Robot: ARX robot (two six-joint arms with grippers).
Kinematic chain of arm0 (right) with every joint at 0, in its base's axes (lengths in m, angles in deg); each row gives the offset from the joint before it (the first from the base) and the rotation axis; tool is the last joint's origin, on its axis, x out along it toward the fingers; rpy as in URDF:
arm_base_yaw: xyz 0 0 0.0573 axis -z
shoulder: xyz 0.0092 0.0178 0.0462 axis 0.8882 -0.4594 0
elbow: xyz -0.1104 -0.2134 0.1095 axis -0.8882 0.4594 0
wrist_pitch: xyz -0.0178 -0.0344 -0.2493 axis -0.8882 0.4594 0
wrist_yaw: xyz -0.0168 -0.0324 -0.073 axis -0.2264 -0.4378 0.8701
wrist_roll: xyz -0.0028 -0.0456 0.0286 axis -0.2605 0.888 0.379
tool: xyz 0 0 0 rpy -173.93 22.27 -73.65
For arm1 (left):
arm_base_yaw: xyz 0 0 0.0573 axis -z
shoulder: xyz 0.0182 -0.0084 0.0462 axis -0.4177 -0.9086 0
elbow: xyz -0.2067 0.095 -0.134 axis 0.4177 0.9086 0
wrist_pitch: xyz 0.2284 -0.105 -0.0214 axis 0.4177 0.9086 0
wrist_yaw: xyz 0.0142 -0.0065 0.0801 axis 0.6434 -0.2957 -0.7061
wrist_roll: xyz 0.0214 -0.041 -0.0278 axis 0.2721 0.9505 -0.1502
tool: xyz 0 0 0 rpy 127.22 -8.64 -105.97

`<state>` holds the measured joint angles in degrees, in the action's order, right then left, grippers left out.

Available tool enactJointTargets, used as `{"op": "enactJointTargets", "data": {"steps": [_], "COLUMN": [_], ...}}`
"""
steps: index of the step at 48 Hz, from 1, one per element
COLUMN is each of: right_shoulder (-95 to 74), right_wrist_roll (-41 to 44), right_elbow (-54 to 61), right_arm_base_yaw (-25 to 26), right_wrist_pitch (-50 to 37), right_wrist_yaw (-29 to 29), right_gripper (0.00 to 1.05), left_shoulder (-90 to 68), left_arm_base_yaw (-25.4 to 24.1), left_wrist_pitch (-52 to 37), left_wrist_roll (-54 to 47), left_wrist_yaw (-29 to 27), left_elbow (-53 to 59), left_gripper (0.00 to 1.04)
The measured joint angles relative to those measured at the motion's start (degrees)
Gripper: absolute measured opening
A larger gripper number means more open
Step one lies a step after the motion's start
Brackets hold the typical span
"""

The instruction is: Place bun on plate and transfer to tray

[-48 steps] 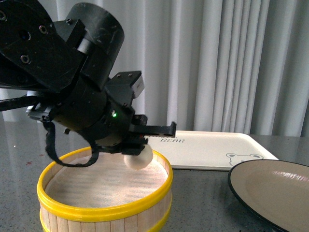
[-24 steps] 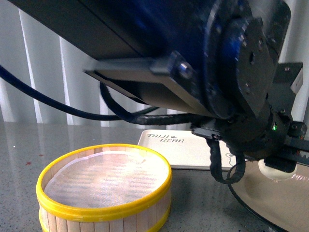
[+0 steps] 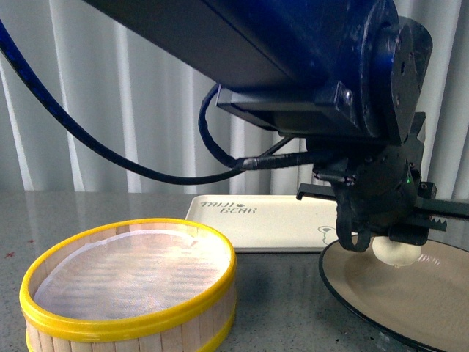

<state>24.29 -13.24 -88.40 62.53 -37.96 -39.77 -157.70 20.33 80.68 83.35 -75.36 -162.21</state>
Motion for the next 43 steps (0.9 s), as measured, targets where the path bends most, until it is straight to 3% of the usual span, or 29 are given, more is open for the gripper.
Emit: {"op": "enactJointTargets", "data": {"steps": [23, 36, 43], "right_shoulder": [0.0, 0.0, 0.0], "right_wrist_roll": [0.0, 0.0, 0.0], "right_elbow": [0.0, 0.0, 0.0], "right_arm_base_yaw": [0.0, 0.0, 0.0], "right_wrist_pitch": [0.0, 0.0, 0.0], "right_wrist_yaw": [0.0, 0.0, 0.0], "right_gripper": [0.96, 0.96, 0.96], "left_shoulder": [-2.1, -3.8, -4.4], "left_arm_base_yaw": [0.9, 1.1, 1.1], "left_wrist_pitch": [3.3, 5.4, 5.6], "left_wrist_roll": [2.3, 3.1, 4.3], "left_wrist_yaw": [-0.5, 2.3, 2.6], "left_elbow": [-1.7, -2.9, -5.0], "left_gripper": [0.05, 0.55, 0.76]}}
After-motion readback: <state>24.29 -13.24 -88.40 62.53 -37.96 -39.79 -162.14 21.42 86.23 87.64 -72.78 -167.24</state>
